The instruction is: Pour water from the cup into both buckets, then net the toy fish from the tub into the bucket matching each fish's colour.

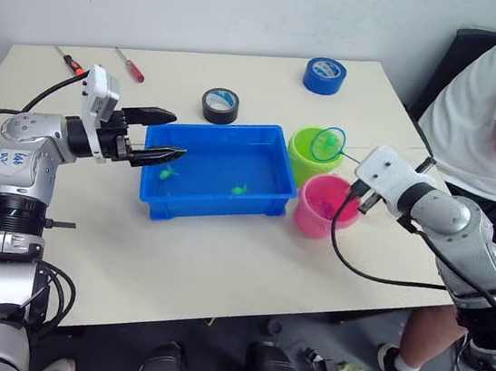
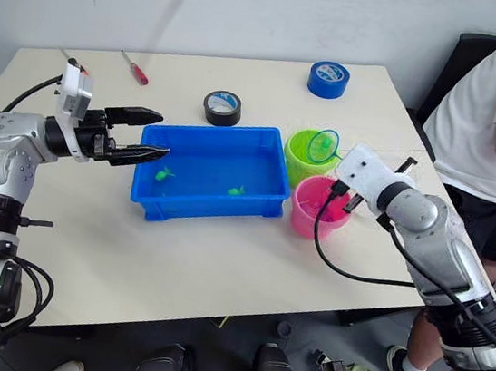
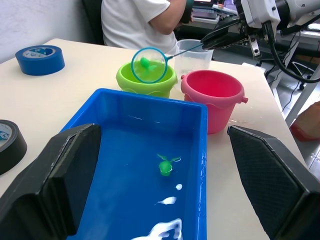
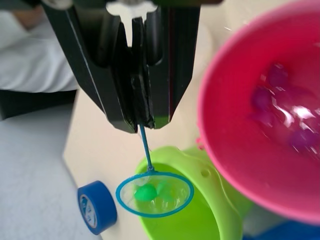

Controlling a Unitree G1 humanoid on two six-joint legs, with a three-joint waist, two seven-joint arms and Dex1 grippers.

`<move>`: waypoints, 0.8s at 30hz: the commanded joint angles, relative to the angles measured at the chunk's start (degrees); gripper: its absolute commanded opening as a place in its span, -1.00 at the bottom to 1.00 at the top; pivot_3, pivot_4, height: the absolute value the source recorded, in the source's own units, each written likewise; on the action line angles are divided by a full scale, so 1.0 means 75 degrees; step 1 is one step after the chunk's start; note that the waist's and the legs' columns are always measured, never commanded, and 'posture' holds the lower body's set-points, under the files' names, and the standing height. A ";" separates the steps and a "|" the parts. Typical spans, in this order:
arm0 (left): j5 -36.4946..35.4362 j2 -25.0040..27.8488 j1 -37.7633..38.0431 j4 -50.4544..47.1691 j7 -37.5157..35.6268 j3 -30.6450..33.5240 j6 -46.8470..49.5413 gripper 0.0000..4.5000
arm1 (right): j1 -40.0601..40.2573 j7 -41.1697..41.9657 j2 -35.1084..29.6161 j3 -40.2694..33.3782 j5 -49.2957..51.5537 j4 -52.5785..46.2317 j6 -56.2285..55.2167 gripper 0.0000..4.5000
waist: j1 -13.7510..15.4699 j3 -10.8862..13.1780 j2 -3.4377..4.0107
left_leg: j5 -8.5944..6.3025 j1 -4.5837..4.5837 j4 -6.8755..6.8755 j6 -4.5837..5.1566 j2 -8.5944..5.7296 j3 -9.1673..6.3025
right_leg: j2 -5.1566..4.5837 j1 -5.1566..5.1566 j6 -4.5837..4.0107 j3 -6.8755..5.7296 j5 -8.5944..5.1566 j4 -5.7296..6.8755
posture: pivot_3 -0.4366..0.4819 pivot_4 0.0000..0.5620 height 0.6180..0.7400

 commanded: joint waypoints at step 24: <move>-0.0050 0.0216 0.0297 -0.0436 0.0120 0.0264 0.0132 0.96 | -0.0630 0.0356 -0.0367 -0.0957 -0.1996 0.0039 -0.3139 -1.00 | -0.0021 0.0000 0.0001 | 0.0018 0.0006 0.0024 -0.0031 0.0004 0.0005 | 0.0002 0.0003 0.0000 0.0006 0.0000 0.0024 | -0.05 -0.47 0.85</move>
